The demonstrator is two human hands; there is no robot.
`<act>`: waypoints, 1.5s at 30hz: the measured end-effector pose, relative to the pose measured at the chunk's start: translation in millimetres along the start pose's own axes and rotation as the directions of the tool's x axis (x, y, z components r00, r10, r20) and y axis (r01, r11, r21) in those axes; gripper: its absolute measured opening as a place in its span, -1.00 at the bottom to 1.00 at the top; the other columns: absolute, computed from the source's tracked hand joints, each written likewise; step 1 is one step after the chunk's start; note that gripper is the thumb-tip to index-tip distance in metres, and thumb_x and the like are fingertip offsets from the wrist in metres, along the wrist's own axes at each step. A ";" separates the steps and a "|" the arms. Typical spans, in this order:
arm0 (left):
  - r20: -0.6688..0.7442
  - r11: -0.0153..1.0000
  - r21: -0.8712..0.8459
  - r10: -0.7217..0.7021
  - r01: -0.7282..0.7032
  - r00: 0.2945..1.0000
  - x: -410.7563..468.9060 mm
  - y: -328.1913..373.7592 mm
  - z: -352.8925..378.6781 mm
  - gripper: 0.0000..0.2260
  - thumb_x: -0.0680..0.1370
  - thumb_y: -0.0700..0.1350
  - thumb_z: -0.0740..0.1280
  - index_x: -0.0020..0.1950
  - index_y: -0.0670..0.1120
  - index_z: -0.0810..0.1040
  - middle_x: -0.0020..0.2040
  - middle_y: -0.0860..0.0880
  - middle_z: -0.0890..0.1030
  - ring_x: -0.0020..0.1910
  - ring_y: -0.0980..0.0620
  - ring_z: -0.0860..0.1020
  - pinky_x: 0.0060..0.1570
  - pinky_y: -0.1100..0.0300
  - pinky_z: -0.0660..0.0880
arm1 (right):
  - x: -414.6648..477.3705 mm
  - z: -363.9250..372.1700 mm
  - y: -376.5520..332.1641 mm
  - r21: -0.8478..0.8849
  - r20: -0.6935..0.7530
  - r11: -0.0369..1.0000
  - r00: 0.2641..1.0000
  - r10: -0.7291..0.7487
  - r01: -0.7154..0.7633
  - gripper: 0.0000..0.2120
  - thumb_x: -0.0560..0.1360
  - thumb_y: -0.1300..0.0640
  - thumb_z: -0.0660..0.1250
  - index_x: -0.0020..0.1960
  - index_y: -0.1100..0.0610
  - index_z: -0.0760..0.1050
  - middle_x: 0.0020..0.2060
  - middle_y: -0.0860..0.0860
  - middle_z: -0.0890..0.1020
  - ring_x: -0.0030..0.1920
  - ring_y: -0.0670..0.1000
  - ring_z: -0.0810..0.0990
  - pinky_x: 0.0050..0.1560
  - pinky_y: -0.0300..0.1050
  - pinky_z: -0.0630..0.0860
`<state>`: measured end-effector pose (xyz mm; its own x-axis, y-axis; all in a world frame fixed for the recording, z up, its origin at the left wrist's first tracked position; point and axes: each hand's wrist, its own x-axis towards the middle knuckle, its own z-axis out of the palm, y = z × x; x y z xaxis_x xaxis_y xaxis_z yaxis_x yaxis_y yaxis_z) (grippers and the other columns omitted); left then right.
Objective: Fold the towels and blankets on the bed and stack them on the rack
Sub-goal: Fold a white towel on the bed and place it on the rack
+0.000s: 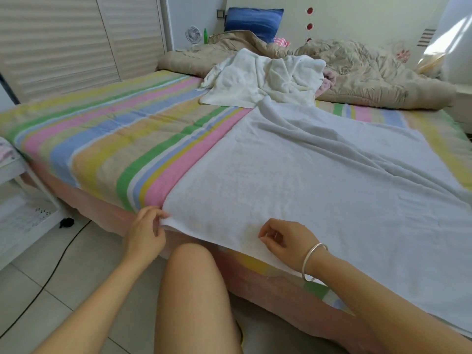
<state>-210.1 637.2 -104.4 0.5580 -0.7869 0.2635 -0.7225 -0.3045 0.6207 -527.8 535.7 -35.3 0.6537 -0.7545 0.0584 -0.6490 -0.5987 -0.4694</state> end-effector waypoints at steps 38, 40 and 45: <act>0.089 0.303 -0.363 0.953 -0.881 0.291 -158.2 356.6 188.6 -0.85 0.44 -0.06 0.35 -0.01 -0.04 0.57 -0.04 0.01 0.57 -0.08 0.00 0.52 -0.03 0.12 0.41 | -274.8 -100.2 216.1 0.275 -0.699 0.446 0.141 0.701 -0.852 -0.72 0.50 -0.03 0.33 0.08 0.15 0.50 0.01 0.15 0.54 0.05 0.23 0.49 -0.01 0.10 0.45; 0.113 0.212 -0.348 0.977 -0.913 0.183 -168.2 364.4 195.3 -0.86 0.42 -0.03 0.41 -0.07 -0.02 0.55 -0.13 0.04 0.55 -0.17 0.02 0.49 -0.16 0.15 0.41 | -283.5 -104.7 217.5 0.401 -0.598 0.402 0.098 0.796 -0.823 -0.75 0.54 -0.06 0.29 0.02 0.12 0.50 -0.09 0.10 0.60 -0.04 0.20 0.54 -0.07 0.03 0.45; 0.194 0.162 -0.274 0.975 -0.948 0.110 -175.2 372.7 205.7 -0.80 0.36 0.00 0.49 -0.14 -0.02 0.54 -0.18 0.03 0.53 -0.23 0.02 0.48 -0.29 0.16 0.42 | -295.4 -109.8 220.4 0.531 -0.472 0.367 0.093 0.877 -0.764 -0.77 0.55 -0.09 0.29 -0.05 0.08 0.52 -0.18 0.03 0.59 -0.13 0.11 0.52 -0.11 -0.05 0.42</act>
<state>-661.1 551.1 -71.0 -0.7221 -0.4875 0.4908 -0.5338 0.8439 0.0528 -906.6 597.1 -59.2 -0.6920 -0.7218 0.0100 -0.5307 0.4994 -0.6848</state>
